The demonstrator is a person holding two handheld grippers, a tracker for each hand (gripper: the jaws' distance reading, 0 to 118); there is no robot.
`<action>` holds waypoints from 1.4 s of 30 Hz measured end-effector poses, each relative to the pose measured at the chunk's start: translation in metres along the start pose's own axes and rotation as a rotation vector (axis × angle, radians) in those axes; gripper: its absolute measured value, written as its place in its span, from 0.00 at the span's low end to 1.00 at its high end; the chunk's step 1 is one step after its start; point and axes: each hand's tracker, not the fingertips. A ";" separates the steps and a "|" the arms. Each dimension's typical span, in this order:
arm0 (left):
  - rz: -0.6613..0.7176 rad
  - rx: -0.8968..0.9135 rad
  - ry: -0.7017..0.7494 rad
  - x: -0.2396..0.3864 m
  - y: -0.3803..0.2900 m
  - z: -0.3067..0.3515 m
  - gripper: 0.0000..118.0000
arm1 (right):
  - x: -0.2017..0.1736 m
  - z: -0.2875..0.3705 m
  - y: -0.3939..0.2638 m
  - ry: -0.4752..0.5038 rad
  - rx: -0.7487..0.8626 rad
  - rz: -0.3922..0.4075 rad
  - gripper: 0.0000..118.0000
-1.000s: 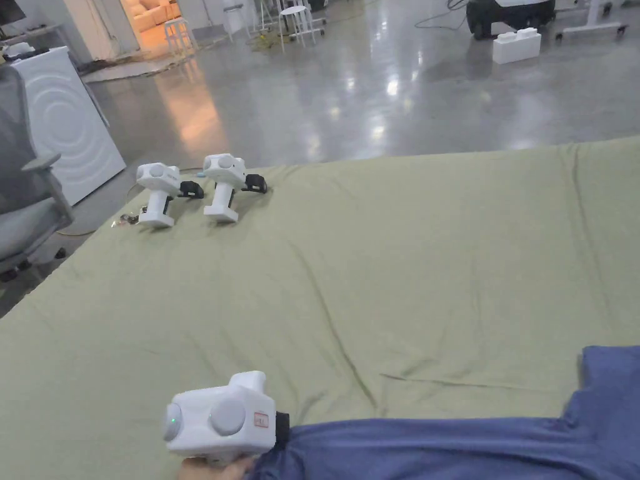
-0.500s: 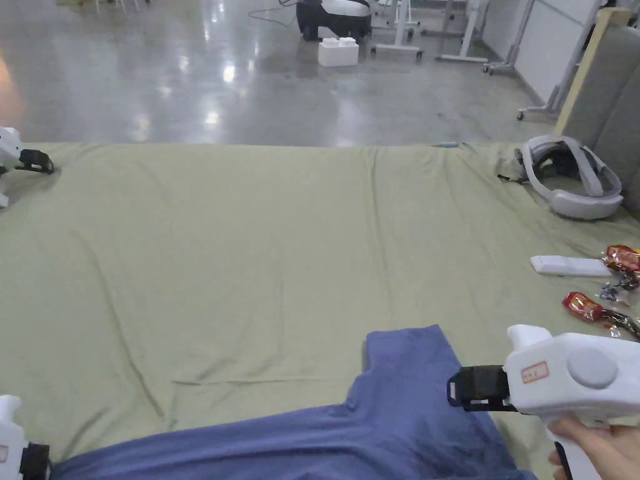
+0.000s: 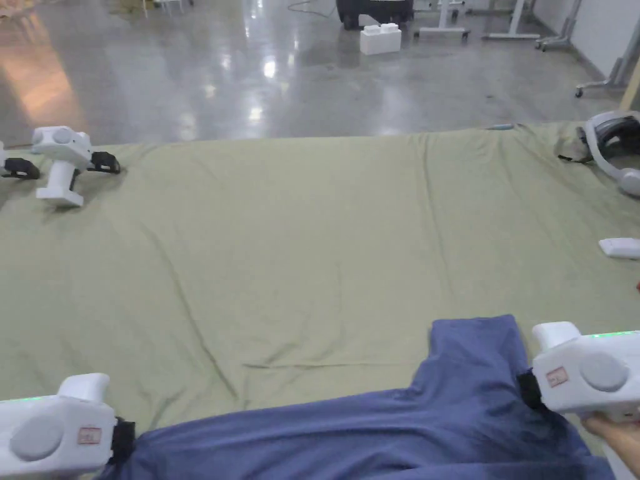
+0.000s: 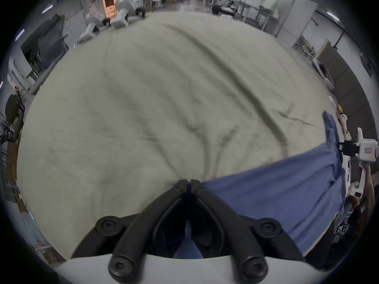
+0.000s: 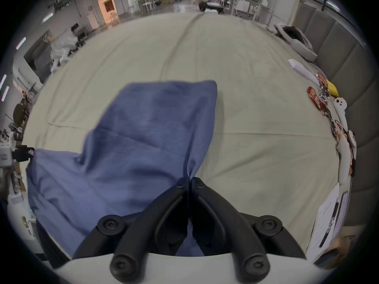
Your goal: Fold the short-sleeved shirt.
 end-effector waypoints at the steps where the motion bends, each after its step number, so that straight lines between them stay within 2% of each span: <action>1: 0.005 0.026 -0.015 -0.008 -0.004 0.006 0.04 | 0.002 0.014 -0.006 0.023 0.027 -0.013 0.03; 4: 0.036 0.109 -0.100 -0.020 -0.029 0.052 0.04 | 0.006 0.081 -0.044 0.035 0.138 -0.012 0.03; 9: 0.071 0.180 -0.164 -0.034 -0.110 0.112 0.04 | 0.023 0.149 -0.125 0.056 0.183 -0.098 0.03; 14: 0.085 0.152 -0.200 -0.036 -0.174 0.116 0.04 | 0.023 0.162 -0.200 0.031 0.172 -0.133 0.03; 18: 0.110 0.142 -0.200 -0.036 -0.188 0.099 0.04 | 0.019 0.138 -0.224 0.033 0.141 -0.163 0.03; 19: 0.121 0.159 -0.200 -0.036 -0.190 0.096 0.10 | 0.018 0.131 -0.228 0.032 0.141 -0.168 0.05; 20: 0.135 0.173 -0.187 -0.037 -0.190 0.094 0.33 | 0.019 0.122 -0.229 0.026 0.130 -0.175 0.14; 21: 0.145 0.171 -0.175 -0.036 -0.189 0.094 0.67 | 0.020 0.116 -0.233 0.015 0.117 -0.187 0.34; 22: 0.148 0.173 -0.169 -0.037 -0.192 0.095 0.85 | 0.021 0.113 -0.237 0.006 0.114 -0.195 0.68; 23: 0.155 0.219 -0.166 -0.039 -0.195 0.104 0.84 | 0.022 0.113 -0.241 -0.018 0.103 -0.208 0.80; 26: 0.111 0.345 -0.123 -0.032 -0.194 0.144 0.84 | 0.027 0.137 -0.249 0.005 0.157 -0.262 0.81; 29: 0.015 0.559 -0.060 -0.015 -0.197 0.202 0.84 | 0.019 0.185 -0.248 0.028 0.326 -0.252 0.81; 31: 0.046 0.660 -0.049 -0.002 -0.193 0.242 0.84 | 0.007 0.222 -0.242 0.016 0.451 -0.228 0.80; 32: 0.111 0.698 -0.089 0.004 -0.193 0.264 0.84 | -0.002 0.244 -0.238 0.012 0.534 -0.217 0.81; 33: 0.111 0.790 -0.139 0.011 -0.192 0.287 0.84 | -0.011 0.265 -0.234 0.016 0.613 -0.205 0.81; 35: 0.076 0.925 -0.139 0.028 -0.194 0.326 0.84 | -0.030 0.303 -0.229 0.032 0.774 -0.178 0.81; 38: -0.028 1.084 0.045 0.060 -0.209 0.365 0.83 | -0.054 0.341 -0.224 0.046 0.942 -0.105 0.81; 40: -0.010 1.171 0.162 0.078 -0.221 0.380 0.83 | -0.070 0.357 -0.224 0.041 1.008 -0.076 0.81; 42: -0.069 1.182 0.127 0.084 -0.225 0.389 0.82 | -0.084 0.367 -0.224 0.050 1.026 -0.043 0.80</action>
